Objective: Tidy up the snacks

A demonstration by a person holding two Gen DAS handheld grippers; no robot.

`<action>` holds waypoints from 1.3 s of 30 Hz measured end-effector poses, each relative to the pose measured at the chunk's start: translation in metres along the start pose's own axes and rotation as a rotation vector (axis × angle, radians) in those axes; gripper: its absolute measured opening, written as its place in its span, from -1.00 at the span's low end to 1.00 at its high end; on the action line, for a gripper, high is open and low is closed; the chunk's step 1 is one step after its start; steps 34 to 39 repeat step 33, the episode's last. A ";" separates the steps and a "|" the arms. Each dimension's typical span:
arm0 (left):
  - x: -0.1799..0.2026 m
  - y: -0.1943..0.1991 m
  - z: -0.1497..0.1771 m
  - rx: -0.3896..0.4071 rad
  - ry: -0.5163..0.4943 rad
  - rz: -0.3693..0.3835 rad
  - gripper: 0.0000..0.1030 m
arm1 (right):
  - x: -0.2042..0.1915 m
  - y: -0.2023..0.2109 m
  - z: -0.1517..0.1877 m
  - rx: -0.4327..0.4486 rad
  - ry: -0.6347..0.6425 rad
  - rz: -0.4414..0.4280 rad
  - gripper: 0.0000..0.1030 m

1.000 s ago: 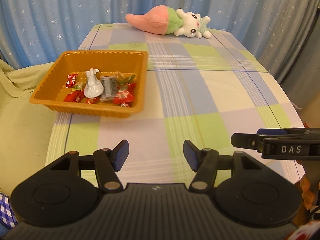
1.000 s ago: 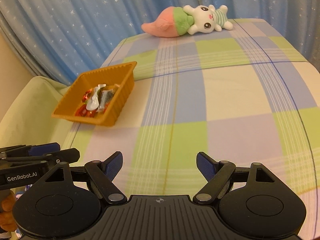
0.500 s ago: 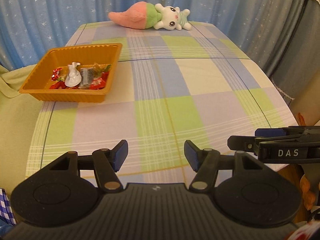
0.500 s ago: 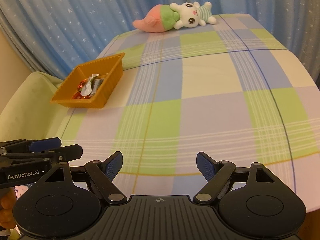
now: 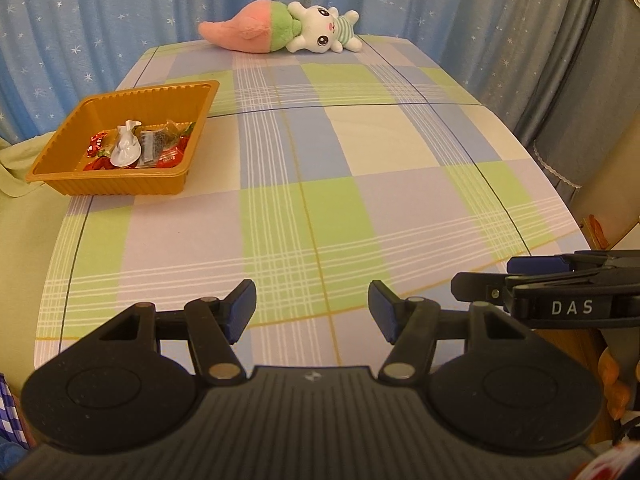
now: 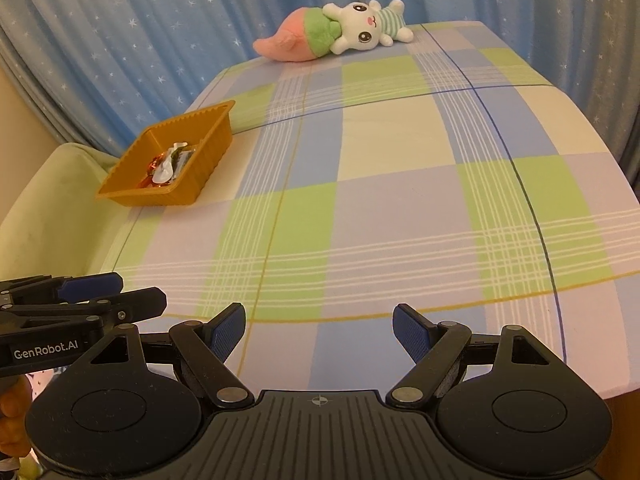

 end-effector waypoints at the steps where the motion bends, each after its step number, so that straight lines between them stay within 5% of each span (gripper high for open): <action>1: 0.001 0.000 0.001 -0.001 -0.002 0.000 0.16 | 0.001 0.000 0.001 -0.001 -0.001 0.000 0.56; 39: 0.018 -0.001 -0.003 0.006 -0.041 -0.017 0.24 | 0.013 0.005 0.002 0.000 -0.015 0.002 0.56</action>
Point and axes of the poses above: each gripper's, at about its wrist camera, not at the fingertips, and y roughly against the way its jaws point, x to its right, z to its underside, the point moved 7 cm from there along -y, roughly the way its jaws point, and after that the axes turned 3 degrees about -z, right-handed, at the moved point
